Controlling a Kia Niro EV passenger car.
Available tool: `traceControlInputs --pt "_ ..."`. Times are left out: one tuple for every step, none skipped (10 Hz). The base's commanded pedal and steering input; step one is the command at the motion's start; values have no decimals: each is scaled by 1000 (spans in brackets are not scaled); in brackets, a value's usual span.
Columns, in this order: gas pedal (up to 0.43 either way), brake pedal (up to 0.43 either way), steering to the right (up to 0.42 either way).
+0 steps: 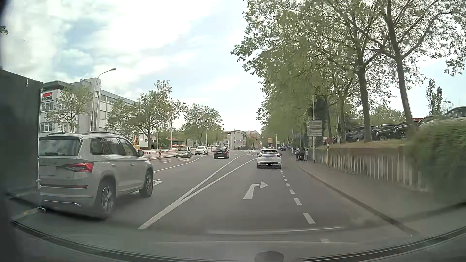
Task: Follow the waypoints while adhering to traffic rules and regulations
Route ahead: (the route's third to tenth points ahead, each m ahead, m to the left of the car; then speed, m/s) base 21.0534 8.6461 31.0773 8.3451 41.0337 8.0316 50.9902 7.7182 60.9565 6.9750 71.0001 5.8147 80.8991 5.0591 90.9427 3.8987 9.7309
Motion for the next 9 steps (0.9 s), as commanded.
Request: traceControlInputs --pt "118 18 17" --pt "110 18 17" --pt "110 18 17" --pt "98 18 19" --pt "79 18 19" --pt "47 18 20" --pt "28 18 20" --pt "28 18 21" --pt "8 18 21"
